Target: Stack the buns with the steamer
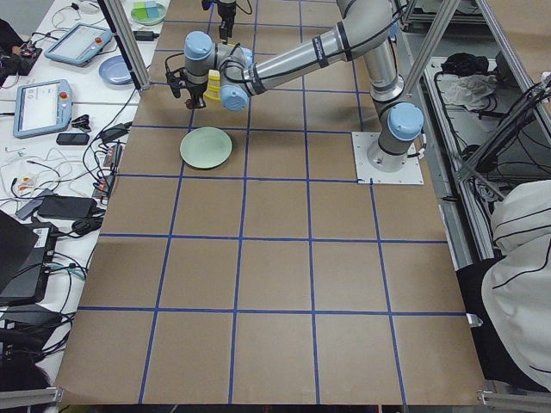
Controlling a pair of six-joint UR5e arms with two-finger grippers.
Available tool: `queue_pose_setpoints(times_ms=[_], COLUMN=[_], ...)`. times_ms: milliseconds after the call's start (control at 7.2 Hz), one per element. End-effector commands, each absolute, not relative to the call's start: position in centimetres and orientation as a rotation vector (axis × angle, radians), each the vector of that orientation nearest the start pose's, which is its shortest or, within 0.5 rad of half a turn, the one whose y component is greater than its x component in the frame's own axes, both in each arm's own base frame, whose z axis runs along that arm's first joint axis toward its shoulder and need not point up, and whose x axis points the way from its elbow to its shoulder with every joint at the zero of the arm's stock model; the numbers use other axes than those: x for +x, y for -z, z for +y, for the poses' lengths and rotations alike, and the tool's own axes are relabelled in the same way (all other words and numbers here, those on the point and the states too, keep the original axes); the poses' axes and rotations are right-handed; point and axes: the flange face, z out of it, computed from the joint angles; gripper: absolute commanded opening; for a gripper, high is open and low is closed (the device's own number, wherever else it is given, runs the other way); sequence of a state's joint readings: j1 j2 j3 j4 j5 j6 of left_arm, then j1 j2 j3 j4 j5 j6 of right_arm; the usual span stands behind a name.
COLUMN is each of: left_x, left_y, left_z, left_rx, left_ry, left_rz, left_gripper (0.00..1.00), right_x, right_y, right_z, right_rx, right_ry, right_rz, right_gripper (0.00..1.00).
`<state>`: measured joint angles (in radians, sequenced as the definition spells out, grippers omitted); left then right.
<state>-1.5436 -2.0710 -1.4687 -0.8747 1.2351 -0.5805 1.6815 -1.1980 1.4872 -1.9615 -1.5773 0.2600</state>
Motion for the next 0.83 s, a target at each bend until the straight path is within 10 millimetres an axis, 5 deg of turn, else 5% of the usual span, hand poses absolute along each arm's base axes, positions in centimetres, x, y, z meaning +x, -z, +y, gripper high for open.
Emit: queue_pose_setpoints(times_ms=[0,139,278,417,694], left_x=[-22.9,-25.6,-27.9,-28.9,-28.9], left_y=[-32.6,-32.1,-31.6,-31.3,-31.2], left_z=[-67.9,-67.0,-66.1,-65.7,-65.7], left_rx=[-1.100,-1.098,-1.108,-1.100,-1.101], left_ry=[0.322,0.253,0.201,0.180,0.171], left_rz=[3.479,3.512,3.515,3.516,3.515], left_gripper=[0.00,0.00,0.32,0.90,1.00], right_x=[13.1,12.5,12.9,12.9,13.7], right_y=[-44.7,-49.4,-53.3,-54.1,-53.7], right_z=[-56.9,-53.4,-49.7,-48.8,-48.9], right_rx=[-0.064,-0.096,-0.097,-0.095,-0.104], right_ry=[0.066,0.134,0.204,0.224,0.210], right_rz=[3.143,3.150,3.133,3.130,3.132], right_gripper=[1.00,1.00,1.00,1.00,1.00])
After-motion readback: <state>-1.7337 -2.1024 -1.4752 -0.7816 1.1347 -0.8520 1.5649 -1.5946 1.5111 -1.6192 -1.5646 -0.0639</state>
